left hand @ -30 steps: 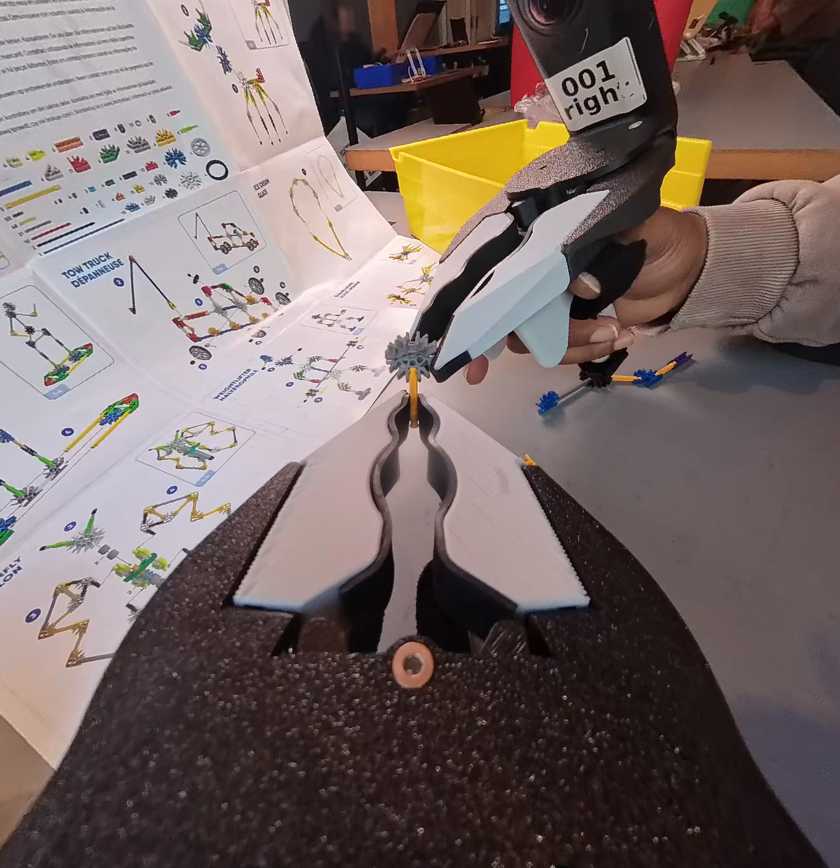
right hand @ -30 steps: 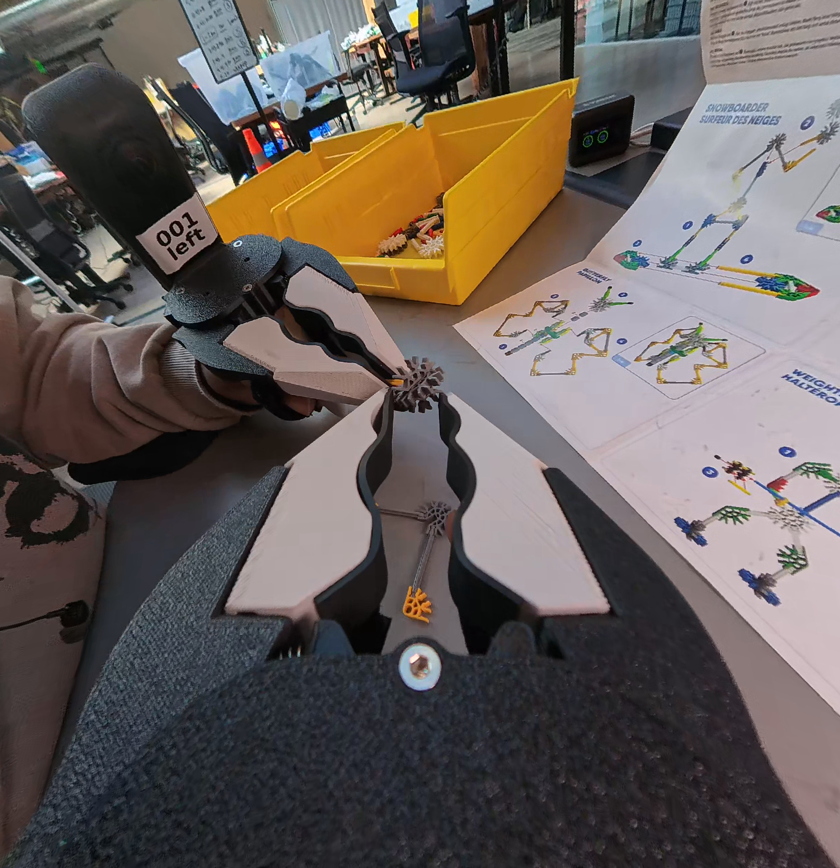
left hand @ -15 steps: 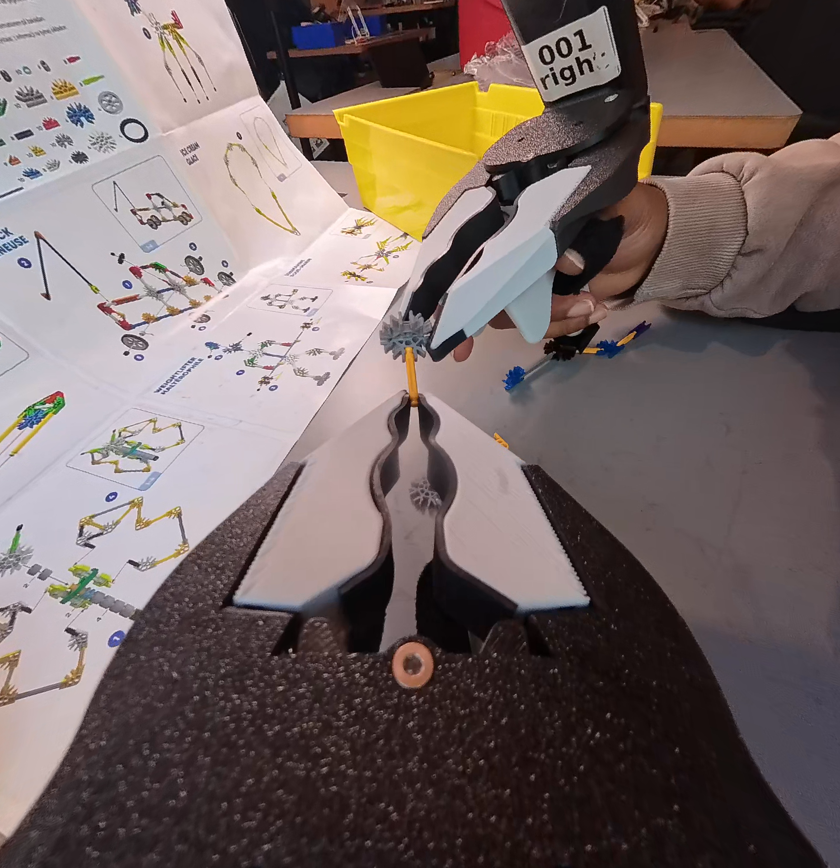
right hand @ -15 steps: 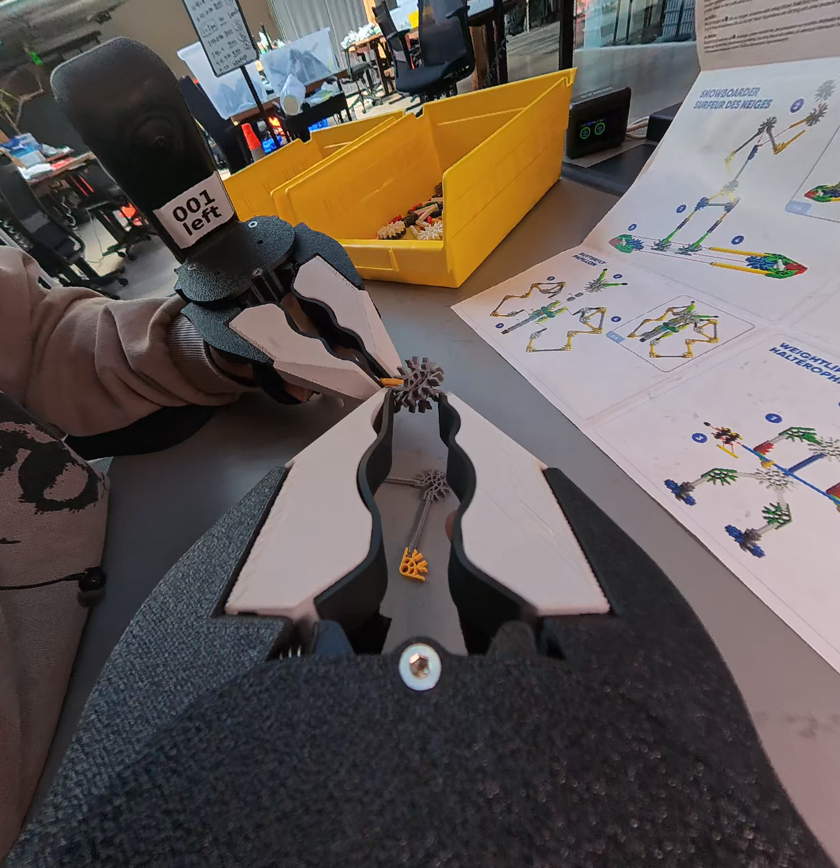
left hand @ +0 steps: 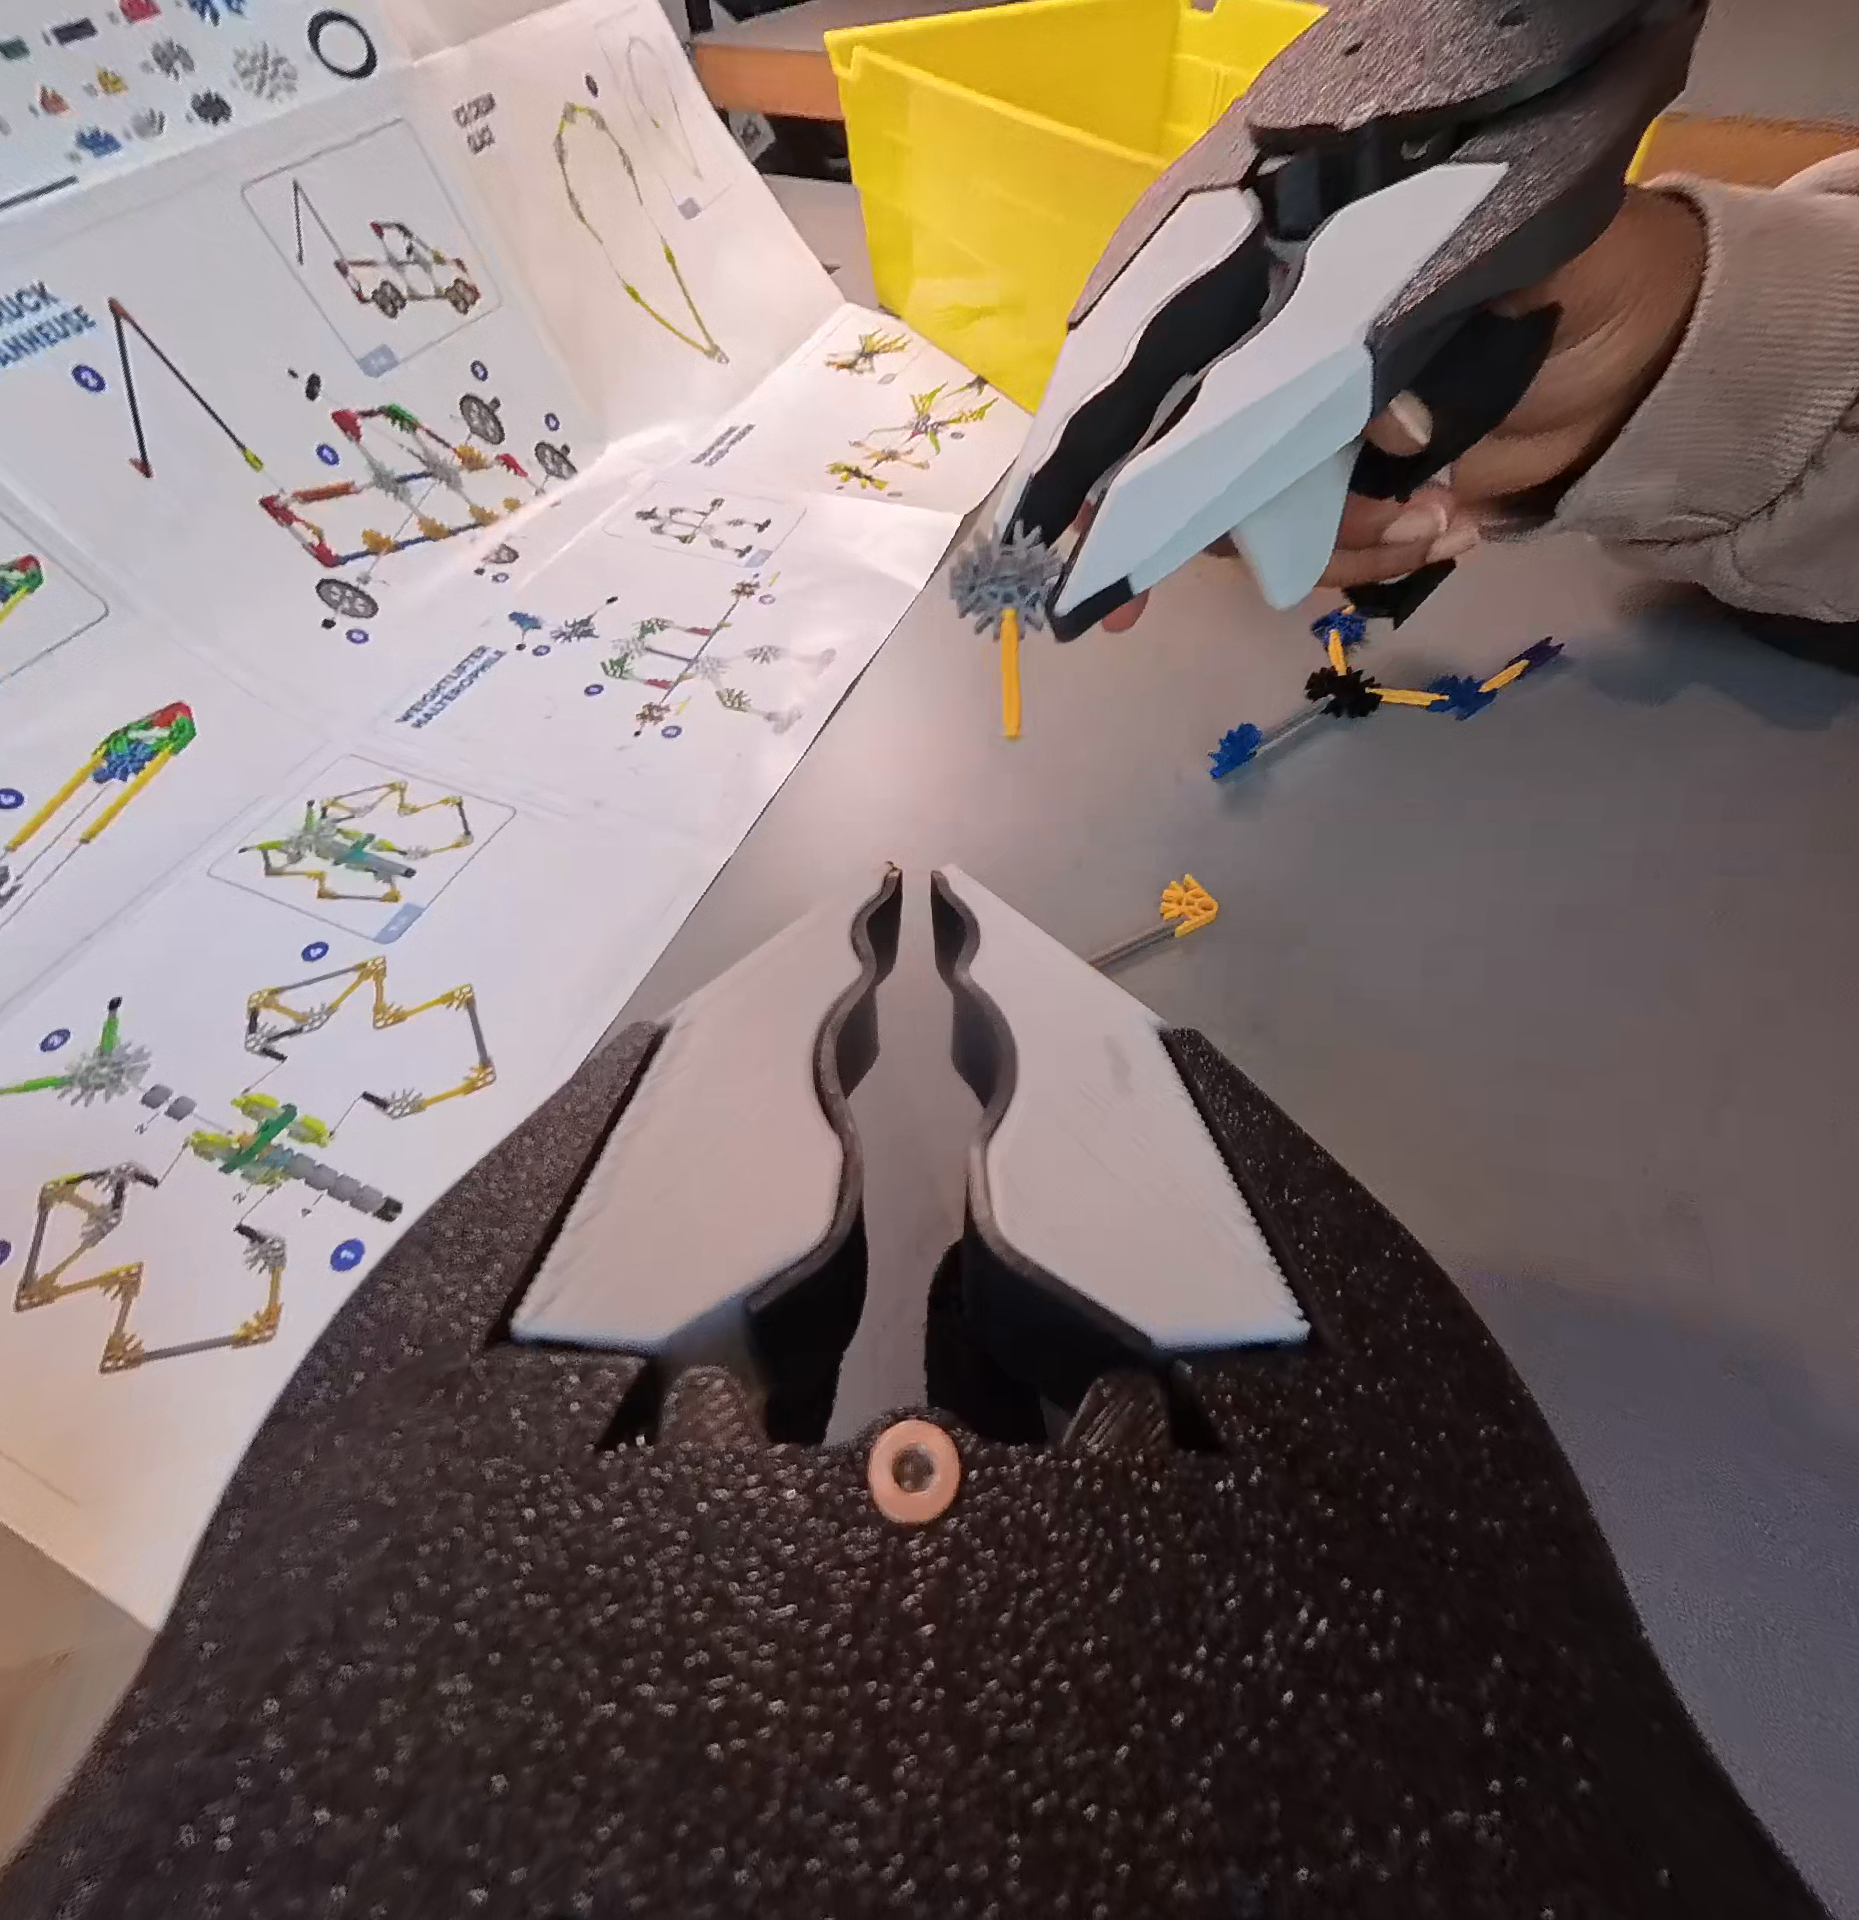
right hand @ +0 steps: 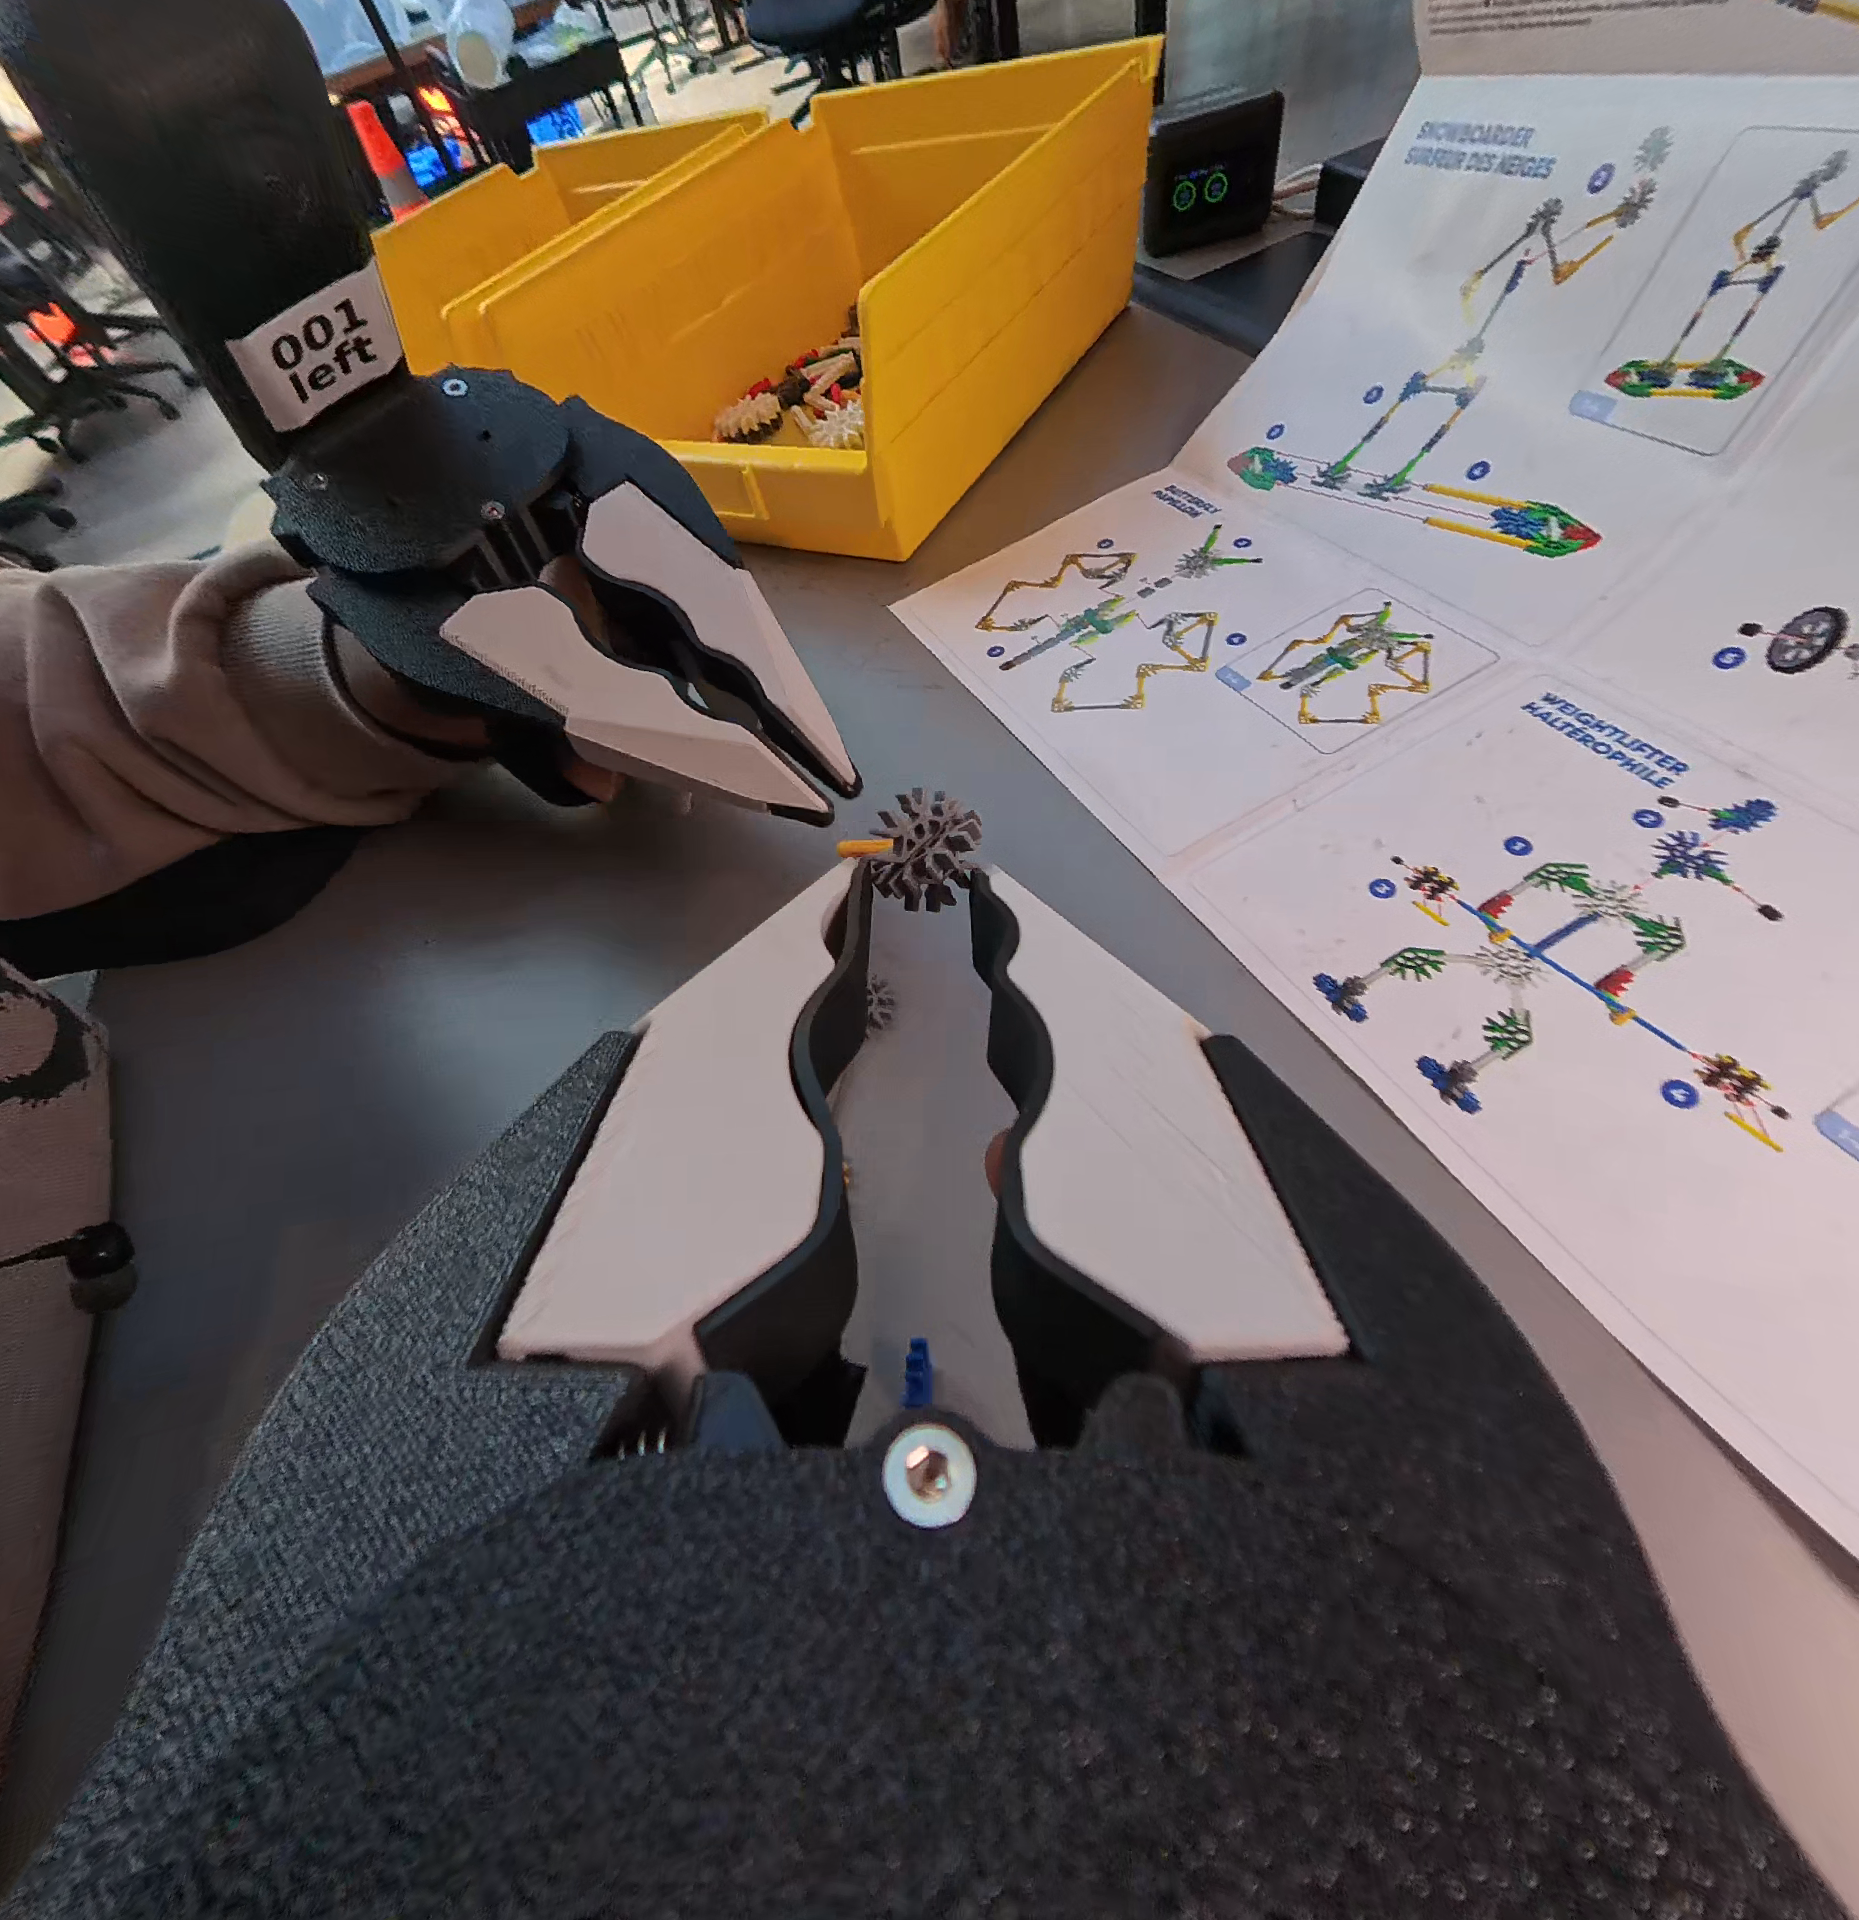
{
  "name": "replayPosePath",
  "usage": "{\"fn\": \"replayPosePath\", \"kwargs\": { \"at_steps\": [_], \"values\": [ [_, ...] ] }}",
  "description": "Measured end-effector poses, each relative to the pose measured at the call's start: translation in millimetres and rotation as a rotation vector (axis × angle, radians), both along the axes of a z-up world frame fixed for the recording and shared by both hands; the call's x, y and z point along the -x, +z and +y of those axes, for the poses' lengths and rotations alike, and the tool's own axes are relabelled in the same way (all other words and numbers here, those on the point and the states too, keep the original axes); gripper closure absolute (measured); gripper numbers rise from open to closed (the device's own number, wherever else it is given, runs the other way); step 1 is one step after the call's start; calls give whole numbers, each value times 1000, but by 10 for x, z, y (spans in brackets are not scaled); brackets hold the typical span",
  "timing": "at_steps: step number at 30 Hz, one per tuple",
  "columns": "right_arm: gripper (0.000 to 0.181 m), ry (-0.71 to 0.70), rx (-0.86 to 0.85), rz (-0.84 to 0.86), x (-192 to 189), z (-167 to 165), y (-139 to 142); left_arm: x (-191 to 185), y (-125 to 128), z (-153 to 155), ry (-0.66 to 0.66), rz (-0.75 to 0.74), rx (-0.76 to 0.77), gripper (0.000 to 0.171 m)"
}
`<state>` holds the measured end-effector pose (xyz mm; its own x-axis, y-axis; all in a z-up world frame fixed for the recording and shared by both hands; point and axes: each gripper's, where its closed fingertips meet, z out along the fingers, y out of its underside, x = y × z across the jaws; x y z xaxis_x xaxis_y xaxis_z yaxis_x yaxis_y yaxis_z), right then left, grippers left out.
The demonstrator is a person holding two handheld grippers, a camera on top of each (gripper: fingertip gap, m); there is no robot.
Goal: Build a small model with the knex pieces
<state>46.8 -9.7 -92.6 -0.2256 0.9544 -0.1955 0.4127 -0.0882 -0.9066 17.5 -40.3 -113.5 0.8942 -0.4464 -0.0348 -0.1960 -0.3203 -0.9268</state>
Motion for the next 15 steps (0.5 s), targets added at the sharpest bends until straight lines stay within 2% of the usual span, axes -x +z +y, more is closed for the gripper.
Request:
{"fn": "replayPosePath", "kwargs": {
  "at_steps": [2,5,10,15],
  "values": [
    [164,-1,-10,-51,-57,68,-59,101,-80,-2,16,-5,55,162],
    [164,68,-20,-141,-185,28,-170,214,-201,-14,29,11,122,156],
    [164,322,-27,-260,-471,-394,-312,148,-299,-61,-23,23,178,153],
    [164,493,-123,-379,-648,-791,-584,-28,-393,-118,-91,60,220,153]
  ]
}}
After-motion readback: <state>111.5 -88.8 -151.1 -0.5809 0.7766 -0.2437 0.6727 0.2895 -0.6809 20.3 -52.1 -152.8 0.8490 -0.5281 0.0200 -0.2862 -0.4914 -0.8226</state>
